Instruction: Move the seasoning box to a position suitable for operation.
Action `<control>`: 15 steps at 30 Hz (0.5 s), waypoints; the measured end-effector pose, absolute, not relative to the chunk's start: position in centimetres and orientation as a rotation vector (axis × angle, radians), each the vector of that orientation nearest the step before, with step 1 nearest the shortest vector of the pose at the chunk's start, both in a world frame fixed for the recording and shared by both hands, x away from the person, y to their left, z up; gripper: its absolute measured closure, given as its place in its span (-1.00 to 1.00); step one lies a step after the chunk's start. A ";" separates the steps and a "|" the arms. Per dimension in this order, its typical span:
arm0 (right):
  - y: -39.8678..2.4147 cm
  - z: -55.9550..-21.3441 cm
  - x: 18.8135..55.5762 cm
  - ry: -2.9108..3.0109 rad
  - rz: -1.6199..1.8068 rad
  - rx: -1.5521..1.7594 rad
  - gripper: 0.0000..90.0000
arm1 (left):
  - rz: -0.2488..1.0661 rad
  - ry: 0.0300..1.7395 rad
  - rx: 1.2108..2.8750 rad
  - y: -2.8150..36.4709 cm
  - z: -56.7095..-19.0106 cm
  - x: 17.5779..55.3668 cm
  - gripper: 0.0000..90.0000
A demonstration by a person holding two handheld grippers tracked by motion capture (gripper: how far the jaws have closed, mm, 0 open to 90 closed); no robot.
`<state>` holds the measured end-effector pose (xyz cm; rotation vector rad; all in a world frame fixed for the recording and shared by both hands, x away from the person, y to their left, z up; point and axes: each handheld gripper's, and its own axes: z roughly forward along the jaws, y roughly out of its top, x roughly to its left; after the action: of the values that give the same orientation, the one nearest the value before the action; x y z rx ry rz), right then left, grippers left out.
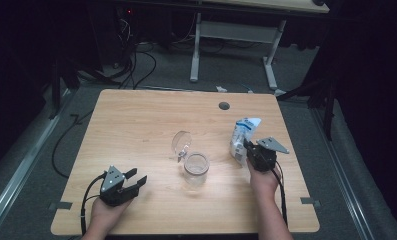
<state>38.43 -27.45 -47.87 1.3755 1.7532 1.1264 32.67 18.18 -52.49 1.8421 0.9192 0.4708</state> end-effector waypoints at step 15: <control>-27.5 -46.4 36.6 1.876 1.119 1.285 1.00 | 0.455 0.862 1.826 17.9 -52.2 32.3 0.03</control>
<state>36.65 -27.49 -46.43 1.2850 1.8762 1.1194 32.31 17.91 -52.21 1.8257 0.8617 0.4554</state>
